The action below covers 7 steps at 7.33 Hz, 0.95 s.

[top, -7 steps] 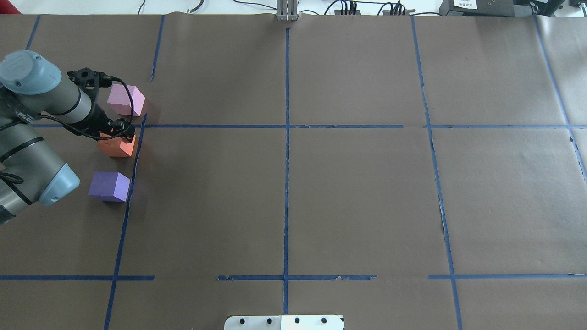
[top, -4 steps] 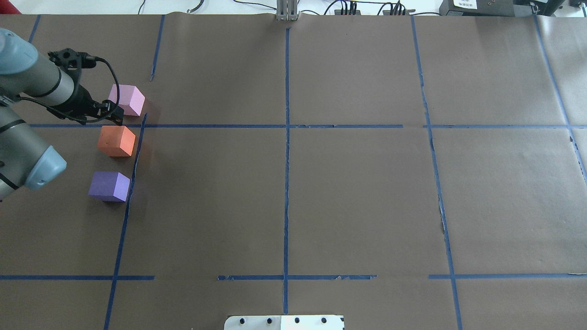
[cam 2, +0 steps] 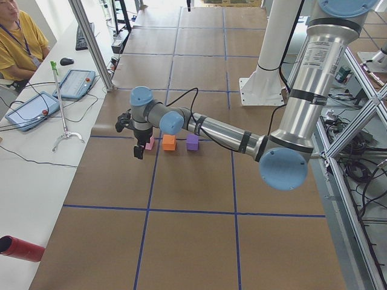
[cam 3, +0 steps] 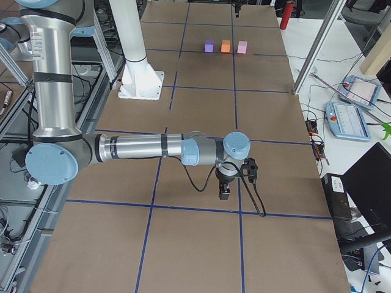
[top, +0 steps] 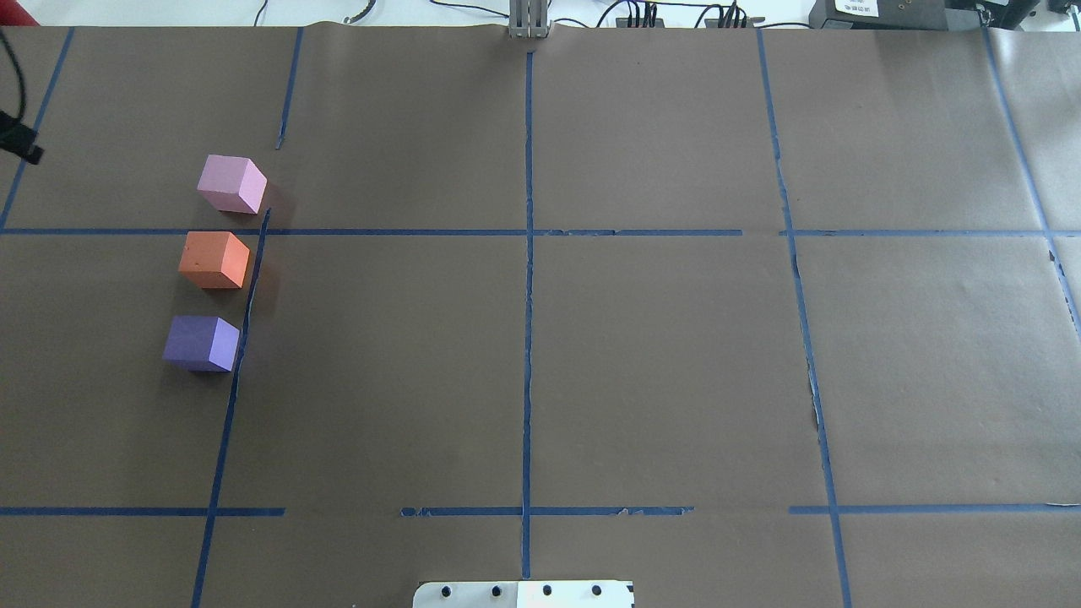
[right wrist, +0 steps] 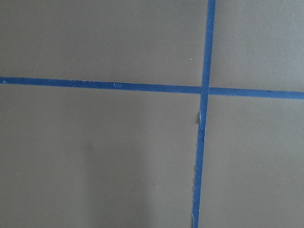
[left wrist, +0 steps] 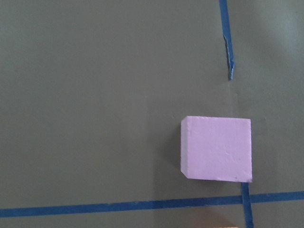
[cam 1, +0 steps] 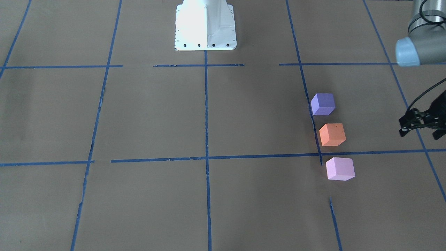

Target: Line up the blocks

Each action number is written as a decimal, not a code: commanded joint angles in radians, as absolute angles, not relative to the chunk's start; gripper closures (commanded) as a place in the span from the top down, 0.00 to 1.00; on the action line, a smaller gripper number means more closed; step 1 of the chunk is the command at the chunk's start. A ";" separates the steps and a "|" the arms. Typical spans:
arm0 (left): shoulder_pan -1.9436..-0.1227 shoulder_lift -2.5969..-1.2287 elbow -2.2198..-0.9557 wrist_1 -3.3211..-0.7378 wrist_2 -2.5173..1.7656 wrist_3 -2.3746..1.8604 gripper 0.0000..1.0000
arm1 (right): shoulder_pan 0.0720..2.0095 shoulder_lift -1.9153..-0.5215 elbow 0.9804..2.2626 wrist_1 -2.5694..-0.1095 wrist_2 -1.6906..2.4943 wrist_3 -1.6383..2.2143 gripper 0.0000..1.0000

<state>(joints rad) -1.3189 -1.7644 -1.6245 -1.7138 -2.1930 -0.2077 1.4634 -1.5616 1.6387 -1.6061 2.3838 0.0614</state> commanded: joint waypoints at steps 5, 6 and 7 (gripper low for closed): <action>-1.586 -1.543 -1.606 -1.690 -2.266 0.082 1.00 | 1.463 -1.562 1.638 -1.606 2.384 0.061 1.00; -1.585 -1.549 -1.603 -1.704 -2.273 0.034 1.00 | 1.463 -1.562 1.638 -1.606 2.384 0.061 1.00; -1.585 -1.554 -1.608 -1.706 -2.270 0.037 1.00 | 1.463 -1.562 1.638 -1.606 2.384 0.061 1.00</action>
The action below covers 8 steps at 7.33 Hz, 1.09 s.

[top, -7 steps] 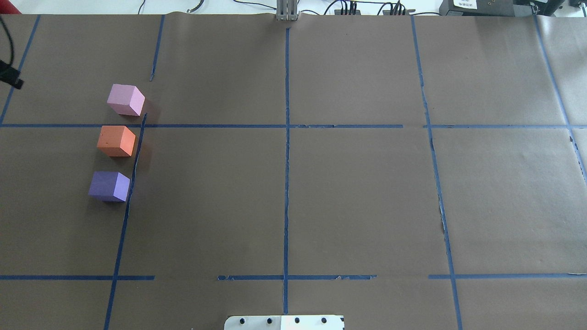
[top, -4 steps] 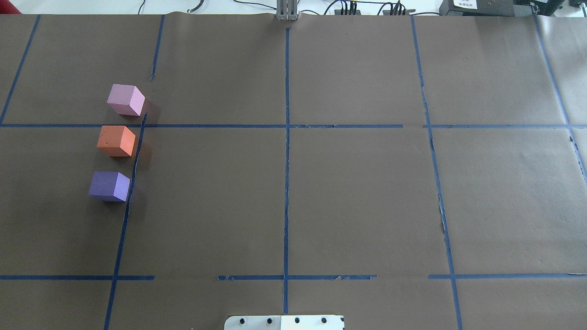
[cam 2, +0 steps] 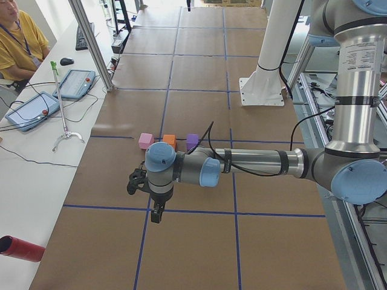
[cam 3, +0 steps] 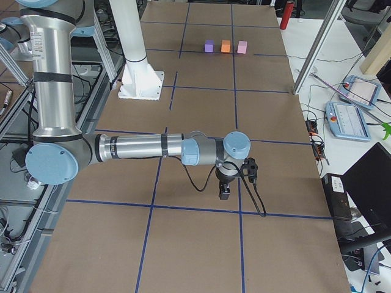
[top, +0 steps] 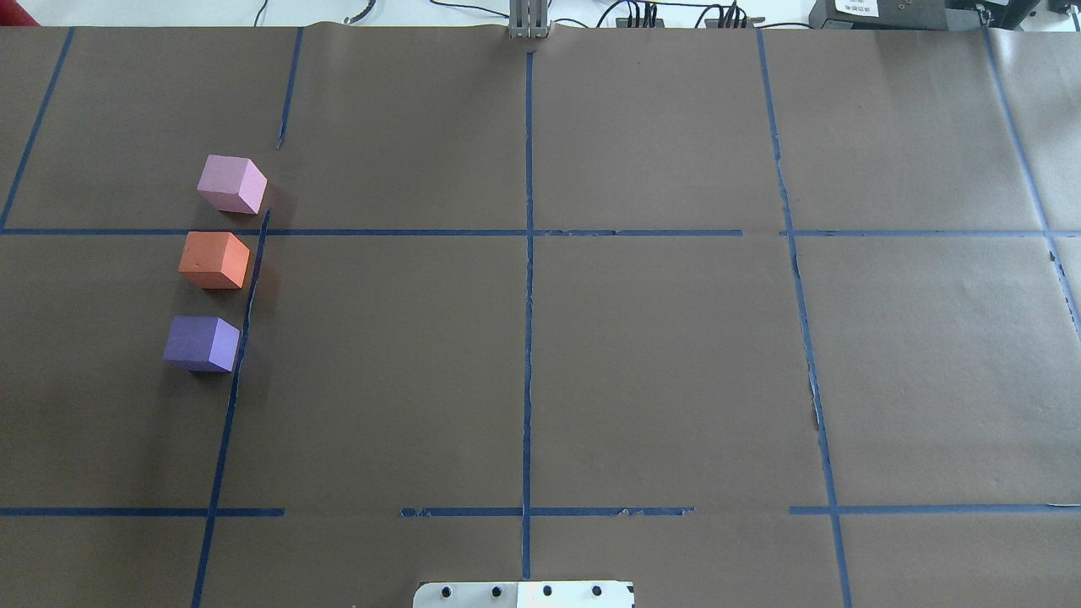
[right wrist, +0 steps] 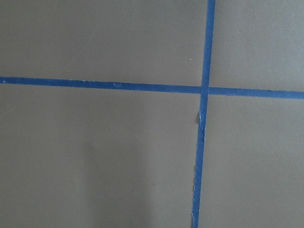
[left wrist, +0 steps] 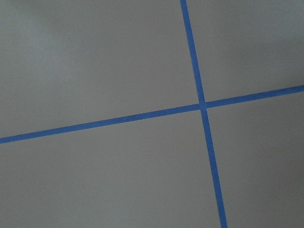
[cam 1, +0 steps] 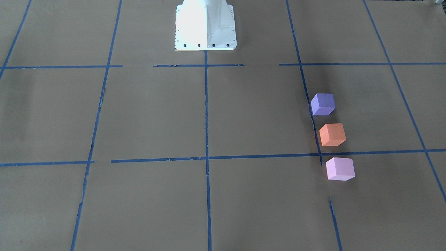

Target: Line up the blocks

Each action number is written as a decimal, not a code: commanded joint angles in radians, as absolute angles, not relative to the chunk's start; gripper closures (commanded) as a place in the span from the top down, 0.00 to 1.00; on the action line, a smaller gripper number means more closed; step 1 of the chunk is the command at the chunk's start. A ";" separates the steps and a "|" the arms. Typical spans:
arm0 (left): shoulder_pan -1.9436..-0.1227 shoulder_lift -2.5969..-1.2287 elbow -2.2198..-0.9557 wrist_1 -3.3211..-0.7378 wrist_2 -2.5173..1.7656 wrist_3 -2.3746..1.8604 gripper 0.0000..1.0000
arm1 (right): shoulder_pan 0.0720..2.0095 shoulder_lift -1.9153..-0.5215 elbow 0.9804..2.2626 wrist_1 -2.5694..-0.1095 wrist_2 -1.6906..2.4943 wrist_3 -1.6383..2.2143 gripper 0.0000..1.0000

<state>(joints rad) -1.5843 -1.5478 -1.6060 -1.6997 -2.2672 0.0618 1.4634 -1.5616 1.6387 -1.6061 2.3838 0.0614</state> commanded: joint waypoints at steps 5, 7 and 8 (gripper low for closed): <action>-1.585 -1.549 -1.614 -1.792 -2.270 0.035 1.00 | 1.463 -1.562 1.638 -1.606 2.384 0.061 1.00; -1.585 -1.551 -1.618 -1.795 -2.273 0.035 1.00 | 1.463 -1.562 1.638 -1.606 2.384 0.061 1.00; -1.585 -1.549 -1.615 -1.795 -2.273 0.035 1.00 | 1.463 -1.562 1.638 -1.606 2.384 0.061 1.00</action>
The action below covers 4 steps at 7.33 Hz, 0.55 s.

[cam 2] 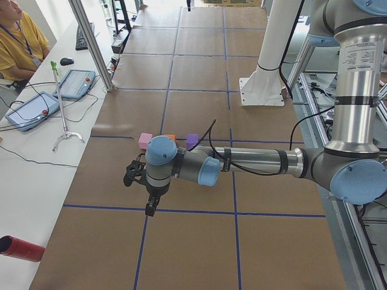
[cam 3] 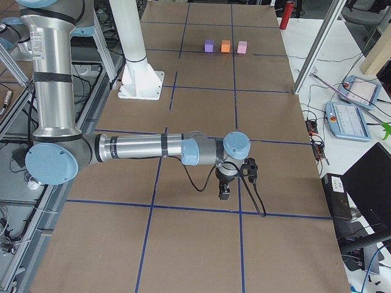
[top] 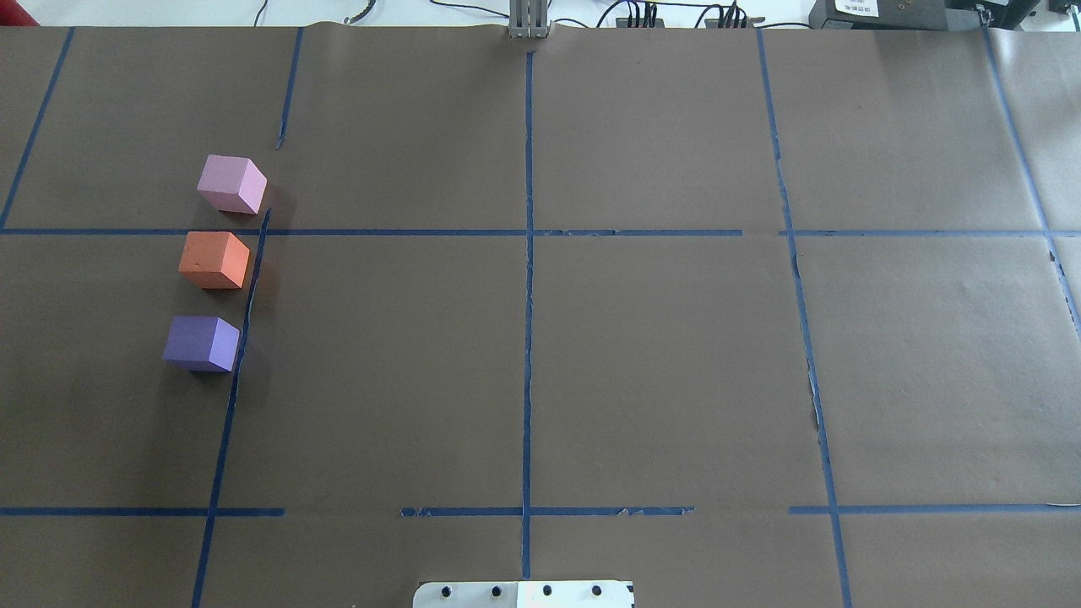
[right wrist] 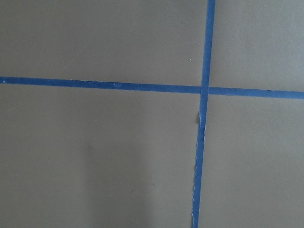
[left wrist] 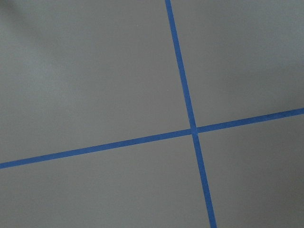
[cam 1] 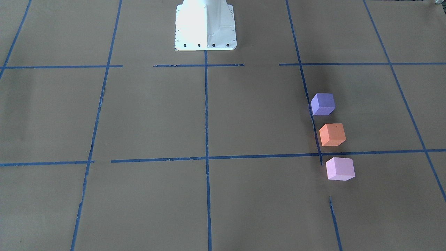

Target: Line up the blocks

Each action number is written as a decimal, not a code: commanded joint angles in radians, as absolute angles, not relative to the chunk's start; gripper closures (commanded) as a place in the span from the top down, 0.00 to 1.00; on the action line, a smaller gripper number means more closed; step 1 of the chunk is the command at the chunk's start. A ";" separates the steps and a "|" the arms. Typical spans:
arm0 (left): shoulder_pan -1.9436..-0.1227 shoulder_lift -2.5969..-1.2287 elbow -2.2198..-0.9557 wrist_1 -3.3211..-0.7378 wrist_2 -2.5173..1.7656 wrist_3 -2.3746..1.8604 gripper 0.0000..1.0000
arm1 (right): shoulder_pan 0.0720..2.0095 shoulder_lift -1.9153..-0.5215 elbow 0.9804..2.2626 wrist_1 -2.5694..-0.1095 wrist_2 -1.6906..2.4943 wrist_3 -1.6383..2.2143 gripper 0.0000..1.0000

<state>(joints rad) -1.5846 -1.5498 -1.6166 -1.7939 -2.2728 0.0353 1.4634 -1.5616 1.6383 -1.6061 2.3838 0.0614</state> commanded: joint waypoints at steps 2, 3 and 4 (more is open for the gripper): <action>-1.585 -1.549 -1.617 -1.795 -2.273 0.035 1.00 | 1.463 -1.562 1.638 -1.606 2.384 0.061 1.00; -1.583 -1.551 -1.618 -1.795 -2.275 0.035 1.00 | 1.463 -1.562 1.638 -1.606 2.384 0.061 1.00; -1.585 -1.551 -1.612 -1.795 -2.275 0.035 1.00 | 1.463 -1.562 1.638 -1.606 2.384 0.061 1.00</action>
